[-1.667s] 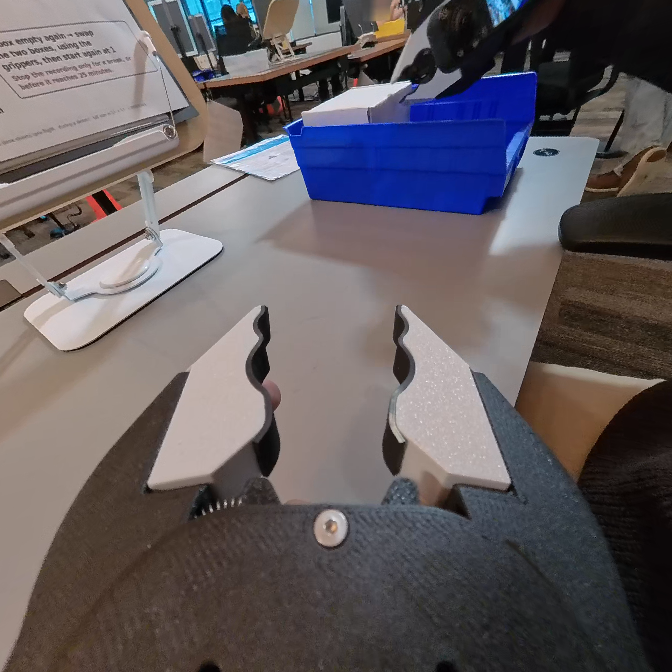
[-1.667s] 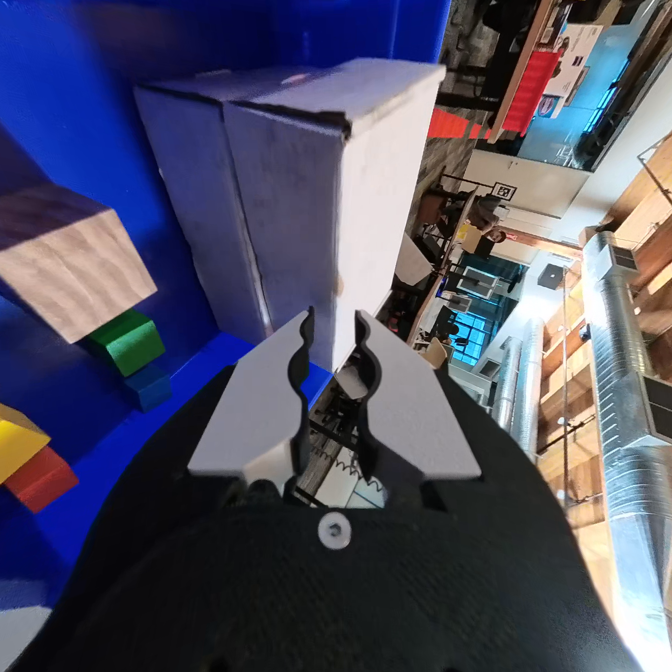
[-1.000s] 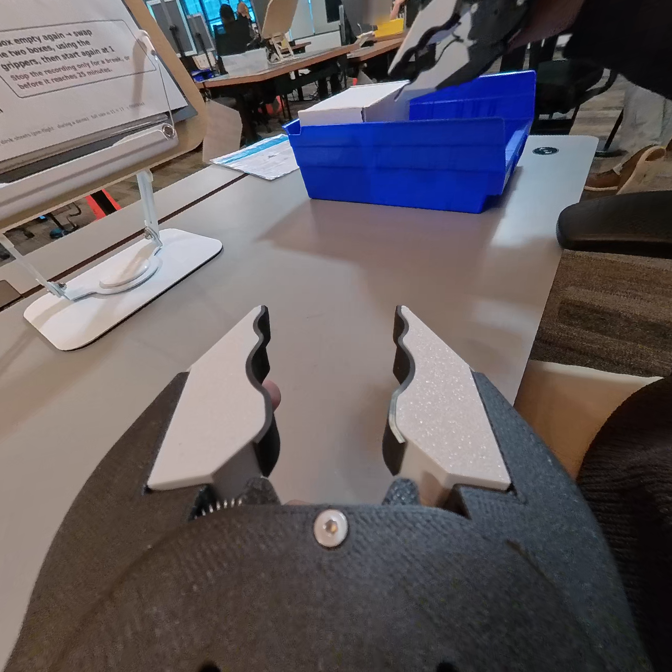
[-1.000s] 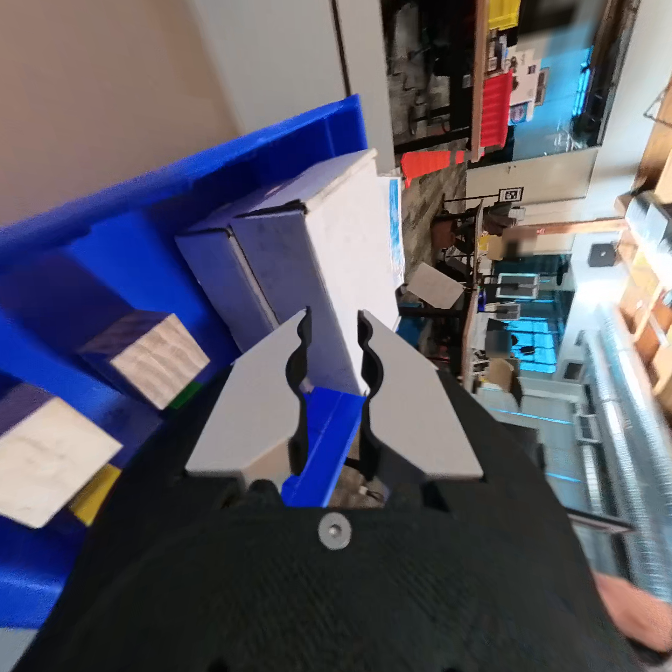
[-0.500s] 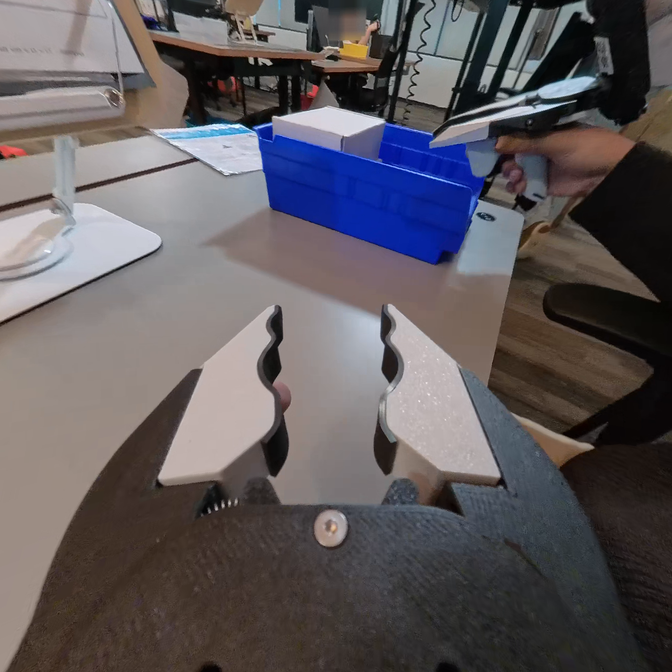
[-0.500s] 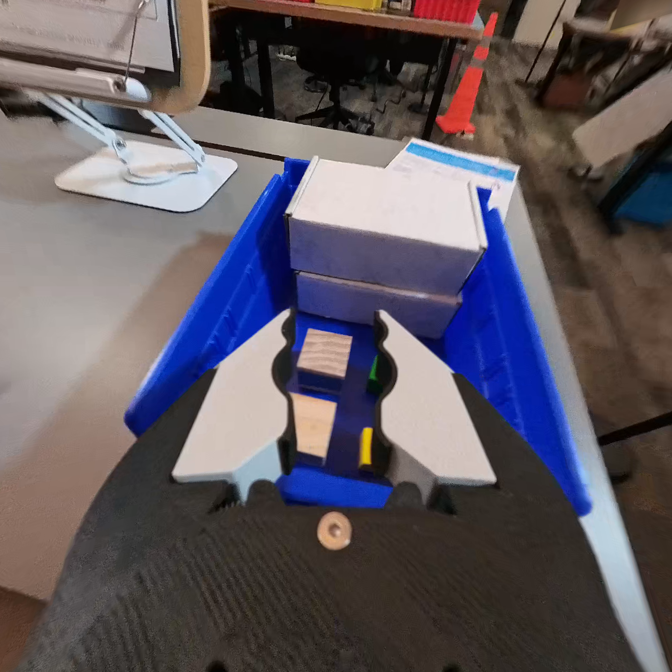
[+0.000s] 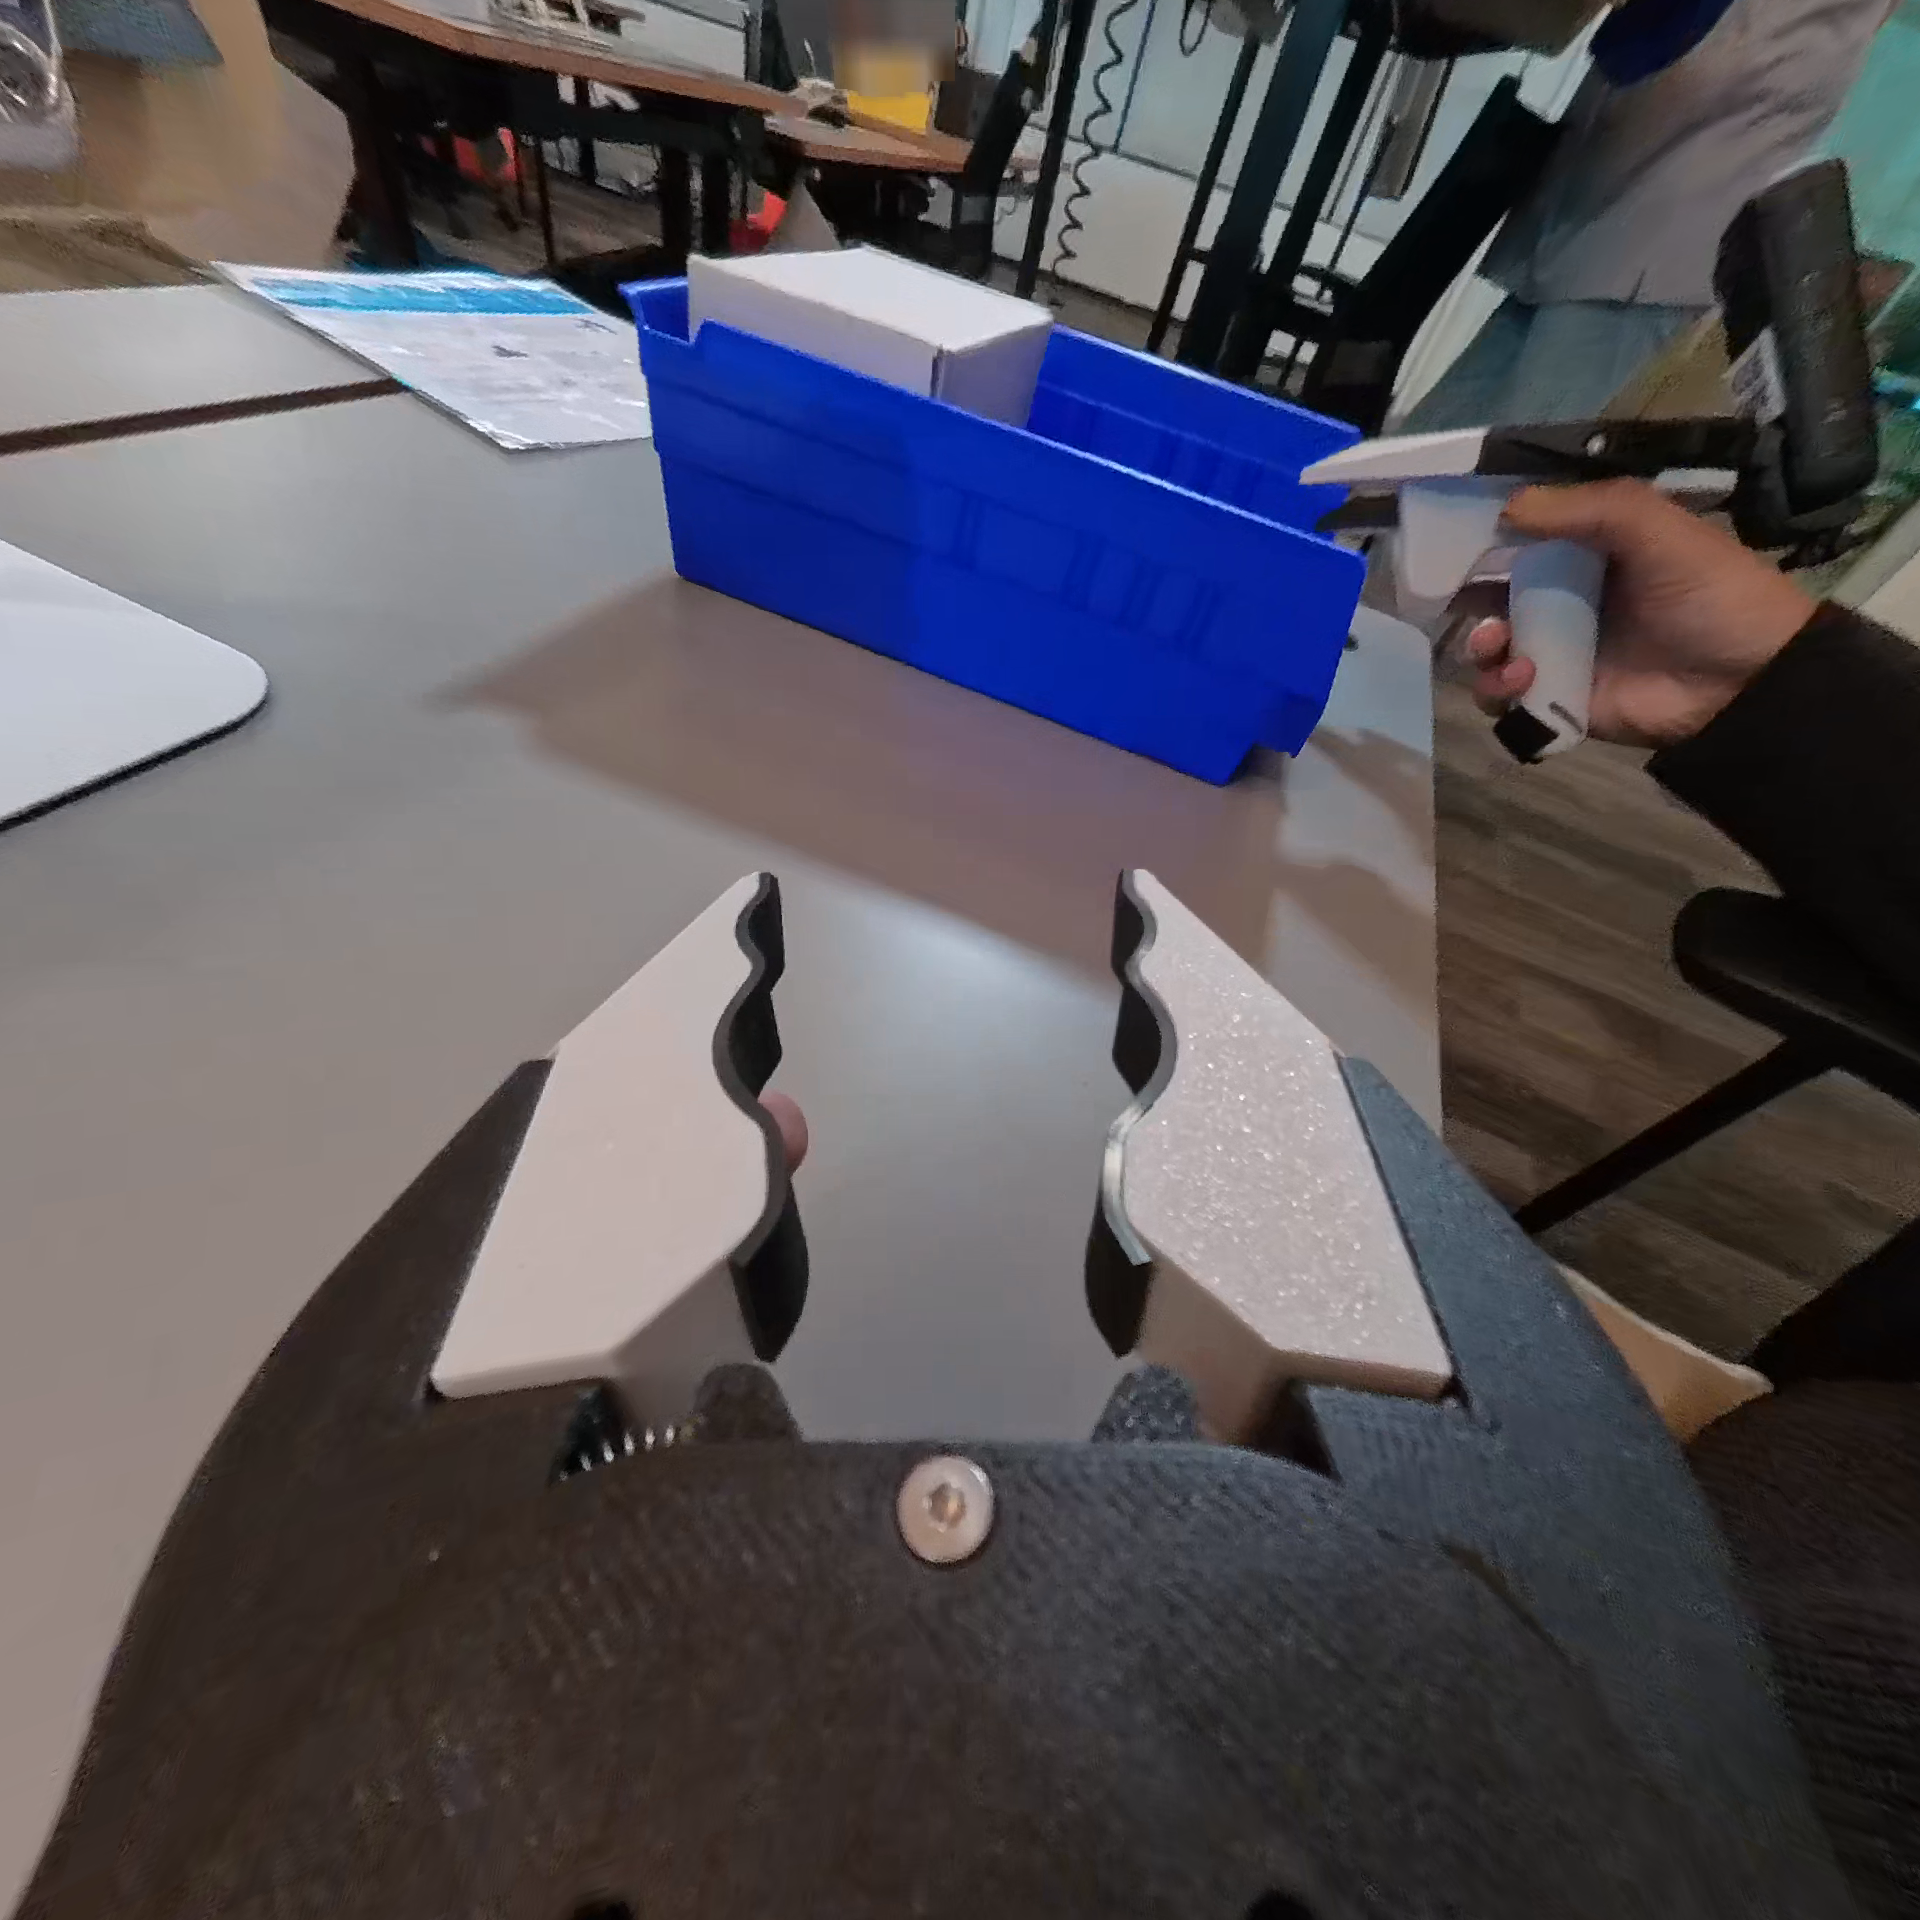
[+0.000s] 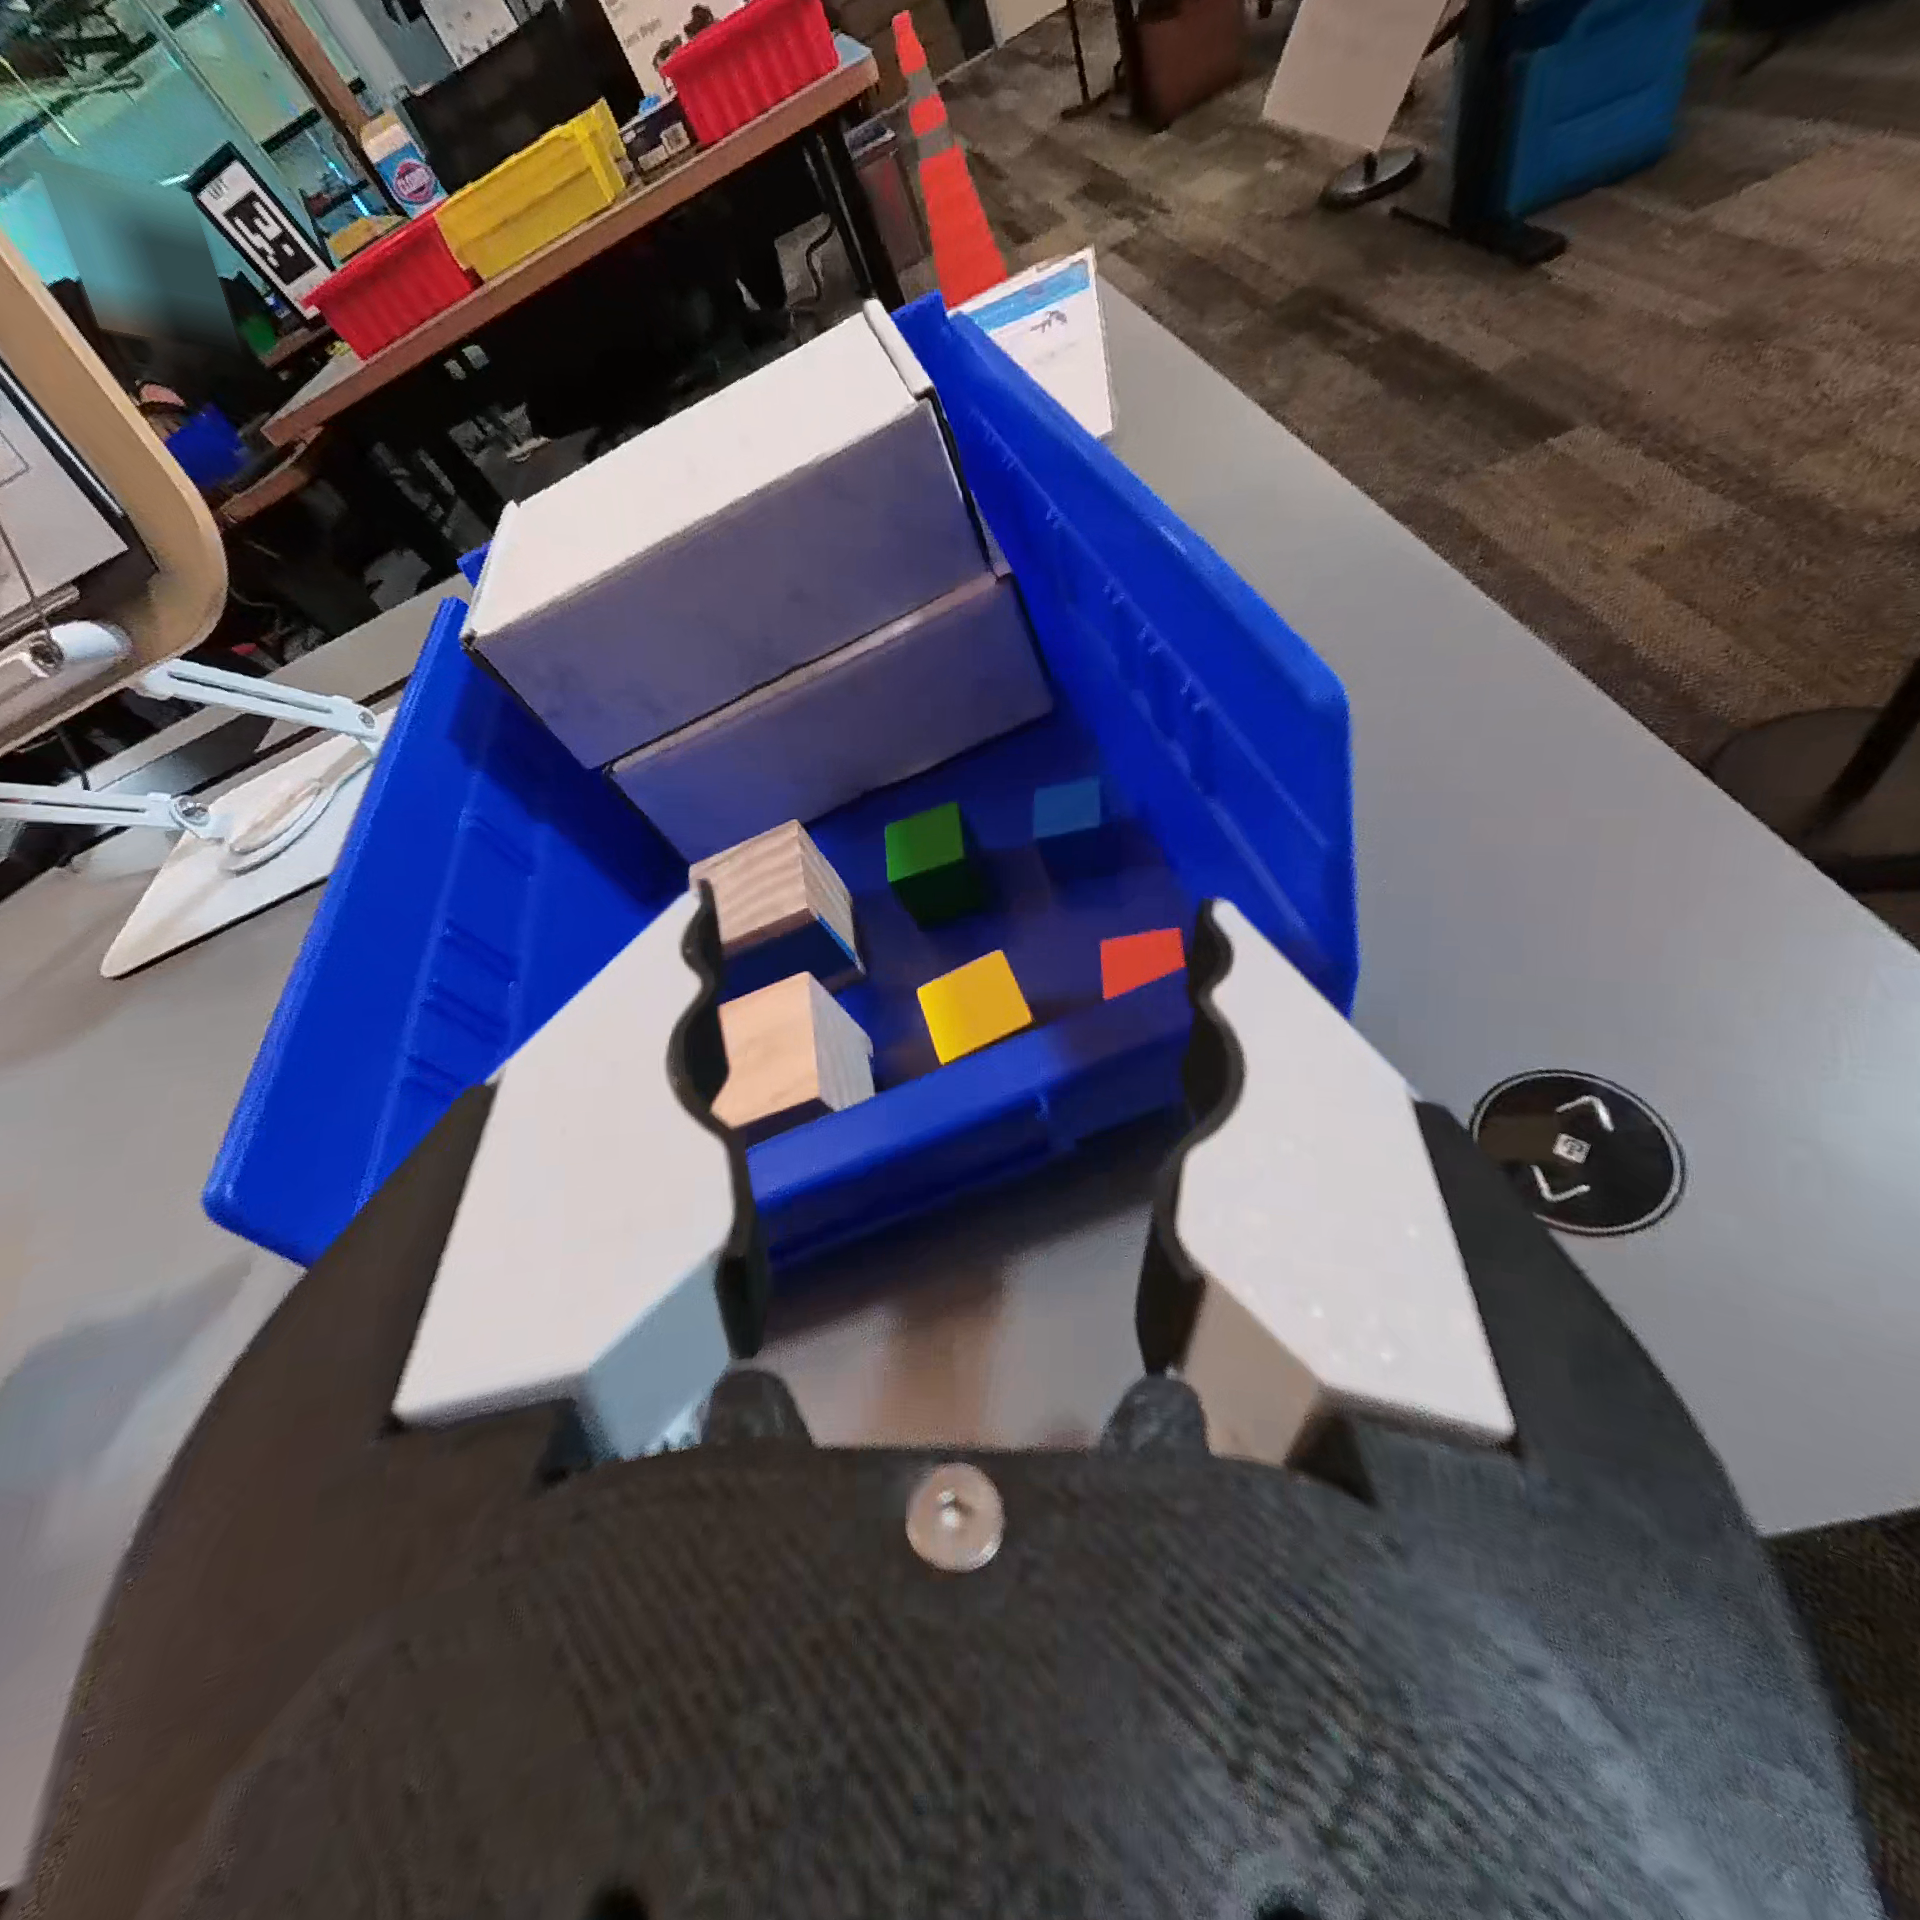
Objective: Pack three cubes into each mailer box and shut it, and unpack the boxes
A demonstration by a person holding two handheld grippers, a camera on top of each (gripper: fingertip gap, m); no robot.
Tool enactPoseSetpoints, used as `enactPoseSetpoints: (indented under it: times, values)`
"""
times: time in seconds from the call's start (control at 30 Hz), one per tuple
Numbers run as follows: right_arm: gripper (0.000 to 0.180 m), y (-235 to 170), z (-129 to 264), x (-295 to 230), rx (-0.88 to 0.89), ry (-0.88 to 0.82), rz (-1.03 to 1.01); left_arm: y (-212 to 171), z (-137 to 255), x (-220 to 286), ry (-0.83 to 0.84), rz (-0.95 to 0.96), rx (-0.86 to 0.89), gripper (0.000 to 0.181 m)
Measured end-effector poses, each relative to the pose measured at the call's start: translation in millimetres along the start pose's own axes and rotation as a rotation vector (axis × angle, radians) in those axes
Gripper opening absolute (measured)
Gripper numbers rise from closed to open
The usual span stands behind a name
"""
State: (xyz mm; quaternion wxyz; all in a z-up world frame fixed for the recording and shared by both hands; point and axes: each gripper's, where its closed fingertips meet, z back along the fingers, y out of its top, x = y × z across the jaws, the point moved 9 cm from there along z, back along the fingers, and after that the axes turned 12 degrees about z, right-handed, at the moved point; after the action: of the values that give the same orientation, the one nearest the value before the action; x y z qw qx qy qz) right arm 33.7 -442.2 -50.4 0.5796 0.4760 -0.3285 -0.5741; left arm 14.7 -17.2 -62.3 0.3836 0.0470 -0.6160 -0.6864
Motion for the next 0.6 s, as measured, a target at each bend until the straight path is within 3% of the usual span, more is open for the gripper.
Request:
enactPoseSetpoints:
  times: [0.23,0.33,0.5,0.6]
  values:
    - [0.086,-5,-5,-2,-0.053,-0.041,0.161,2,1,-10,0.030,0.104,0.027,0.066]
    - [0.084,-4,-5,1,-0.042,-0.038,0.164,3,6,-18,0.073,0.138,0.026,0.051]
    - [0.082,2,-5,9,-0.002,-0.063,0.152,3,16,-28,0.144,0.248,0.054,0.053]
    - [0.061,4,-5,17,0.015,-0.082,0.171,8,26,-35,0.211,0.254,0.101,0.053]
